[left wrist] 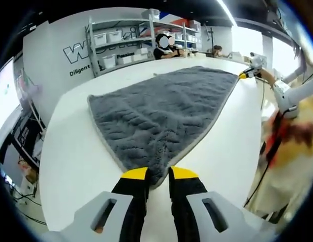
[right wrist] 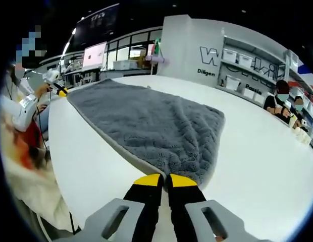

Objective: Fold the towel on the table until its edges align and the towel forms a compact rectangular stack.

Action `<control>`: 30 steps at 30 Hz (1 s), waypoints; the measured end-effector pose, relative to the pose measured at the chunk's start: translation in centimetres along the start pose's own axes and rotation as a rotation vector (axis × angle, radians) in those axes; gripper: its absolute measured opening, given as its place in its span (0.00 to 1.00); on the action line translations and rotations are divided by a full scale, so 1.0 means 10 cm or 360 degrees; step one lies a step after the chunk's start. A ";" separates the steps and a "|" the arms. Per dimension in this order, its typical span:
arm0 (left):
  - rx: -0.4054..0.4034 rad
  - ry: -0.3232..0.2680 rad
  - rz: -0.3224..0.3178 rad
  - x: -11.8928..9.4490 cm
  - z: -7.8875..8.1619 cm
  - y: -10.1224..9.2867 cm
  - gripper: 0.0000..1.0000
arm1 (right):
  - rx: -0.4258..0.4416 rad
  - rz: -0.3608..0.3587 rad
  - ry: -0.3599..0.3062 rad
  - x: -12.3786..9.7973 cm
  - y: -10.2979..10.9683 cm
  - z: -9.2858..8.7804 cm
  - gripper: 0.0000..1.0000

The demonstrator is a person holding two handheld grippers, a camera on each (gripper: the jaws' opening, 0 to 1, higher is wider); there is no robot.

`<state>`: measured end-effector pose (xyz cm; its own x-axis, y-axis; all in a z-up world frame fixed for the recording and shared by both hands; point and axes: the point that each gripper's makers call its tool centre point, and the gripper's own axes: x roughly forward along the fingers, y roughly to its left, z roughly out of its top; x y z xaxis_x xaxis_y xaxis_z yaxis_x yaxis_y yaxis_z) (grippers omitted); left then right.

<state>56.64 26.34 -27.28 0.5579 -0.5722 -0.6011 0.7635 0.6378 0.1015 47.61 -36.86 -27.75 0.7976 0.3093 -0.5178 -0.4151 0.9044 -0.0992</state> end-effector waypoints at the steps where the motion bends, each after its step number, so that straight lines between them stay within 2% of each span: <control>1: -0.0003 0.0003 0.0005 0.01 0.01 0.01 0.10 | 0.0001 0.0001 -0.0001 0.00 0.00 0.00 0.01; 4: 0.0008 0.0019 0.0010 0.00 0.01 0.01 0.05 | -0.0009 -0.0008 -0.0004 -0.01 0.01 0.00 0.00; 7: -0.0036 0.0021 0.0005 0.00 0.02 0.01 0.04 | -0.0029 -0.0018 -0.0016 -0.01 0.00 0.01 0.00; 11: -0.0038 0.0024 -0.0004 -0.02 0.01 0.01 0.03 | 0.0010 -0.0010 -0.0064 -0.07 -0.02 0.03 0.00; 17: -0.0056 0.0103 -0.0017 -0.06 -0.02 -0.04 0.03 | -0.0002 -0.0027 -0.0041 -0.09 0.02 0.01 0.00; 21: -0.0049 0.0145 -0.0034 -0.13 -0.02 -0.09 0.03 | 0.0019 -0.0019 -0.0042 -0.13 0.05 0.02 0.00; 30: -0.0084 0.0138 -0.0116 -0.32 -0.03 -0.22 0.03 | 0.0010 0.0020 -0.0032 -0.33 0.08 0.07 0.00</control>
<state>53.12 26.91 -25.85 0.4699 -0.5727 -0.6717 0.7813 0.6240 0.0145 44.95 -36.97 -25.54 0.8009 0.3265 -0.5020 -0.4226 0.9021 -0.0874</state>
